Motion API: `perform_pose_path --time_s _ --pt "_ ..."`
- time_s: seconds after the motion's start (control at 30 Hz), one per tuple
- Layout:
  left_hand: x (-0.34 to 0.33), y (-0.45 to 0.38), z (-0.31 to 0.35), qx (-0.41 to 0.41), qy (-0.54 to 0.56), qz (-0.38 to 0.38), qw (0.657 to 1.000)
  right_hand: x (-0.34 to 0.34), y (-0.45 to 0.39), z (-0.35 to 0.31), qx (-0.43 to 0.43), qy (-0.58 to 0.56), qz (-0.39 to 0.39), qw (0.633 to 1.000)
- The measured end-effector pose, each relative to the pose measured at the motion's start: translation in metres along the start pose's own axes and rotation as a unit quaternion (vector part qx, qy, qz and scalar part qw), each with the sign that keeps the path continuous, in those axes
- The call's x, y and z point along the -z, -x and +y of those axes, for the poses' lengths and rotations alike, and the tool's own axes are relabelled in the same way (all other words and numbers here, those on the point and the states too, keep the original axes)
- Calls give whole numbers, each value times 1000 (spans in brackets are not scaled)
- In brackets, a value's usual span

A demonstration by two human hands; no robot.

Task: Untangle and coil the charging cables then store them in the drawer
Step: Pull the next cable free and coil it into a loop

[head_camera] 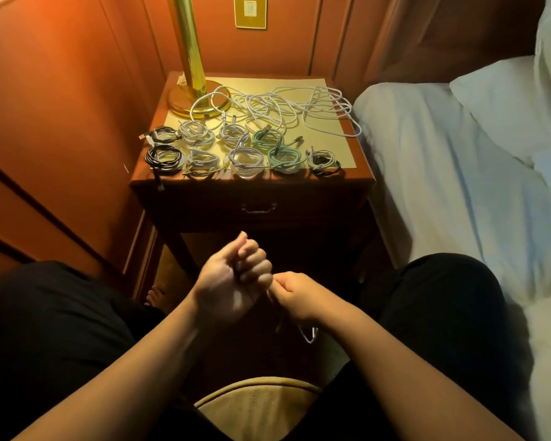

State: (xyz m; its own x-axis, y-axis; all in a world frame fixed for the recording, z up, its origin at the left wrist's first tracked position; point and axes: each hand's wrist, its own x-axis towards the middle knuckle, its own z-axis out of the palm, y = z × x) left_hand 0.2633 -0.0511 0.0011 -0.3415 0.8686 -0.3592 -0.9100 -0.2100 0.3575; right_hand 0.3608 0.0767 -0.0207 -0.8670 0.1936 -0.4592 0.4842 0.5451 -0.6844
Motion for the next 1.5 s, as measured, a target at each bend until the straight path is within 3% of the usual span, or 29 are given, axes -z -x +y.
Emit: perform_pose_path --time_s 0.13,0.27,0.33,0.43,0.53,0.6,0.77,0.93,1.03,1.17,1.3,1.5 --pt "1 -2 12 -78 31 88 993 4 15 -18 46 -9 19 999" --pt "4 -5 2 -114 -9 111 987 13 23 -25 80 98 36 991" --pt "9 -8 1 -148 -104 116 977 20 26 -24 105 132 65 983" --pt "20 -8 5 -201 -326 107 918 26 29 -16 171 67 104 978" --pt "24 -4 1 -167 -481 59 859 27 23 -7 243 76 182 950" --pt "23 -2 -5 -147 -504 37 850 27 17 -4 275 104 228 928" --pt "8 1 -12 -80 -475 16 876 27 8 4 285 -15 257 923" --pt "4 3 -12 -9 -316 -22 949 16 -6 5 203 -163 242 935" --pt "6 2 -8 -10 -204 -39 978 -1 -13 -2 139 -243 162 946" --pt "1 3 -8 -40 -159 20 986 -12 -20 -10 47 -341 69 936" --pt "-3 -1 1 -85 -66 99 989 -11 -18 -10 -22 -282 16 959" --pt "7 -9 -3 -170 -183 109 962 -12 -6 -23 -77 -167 -22 983"
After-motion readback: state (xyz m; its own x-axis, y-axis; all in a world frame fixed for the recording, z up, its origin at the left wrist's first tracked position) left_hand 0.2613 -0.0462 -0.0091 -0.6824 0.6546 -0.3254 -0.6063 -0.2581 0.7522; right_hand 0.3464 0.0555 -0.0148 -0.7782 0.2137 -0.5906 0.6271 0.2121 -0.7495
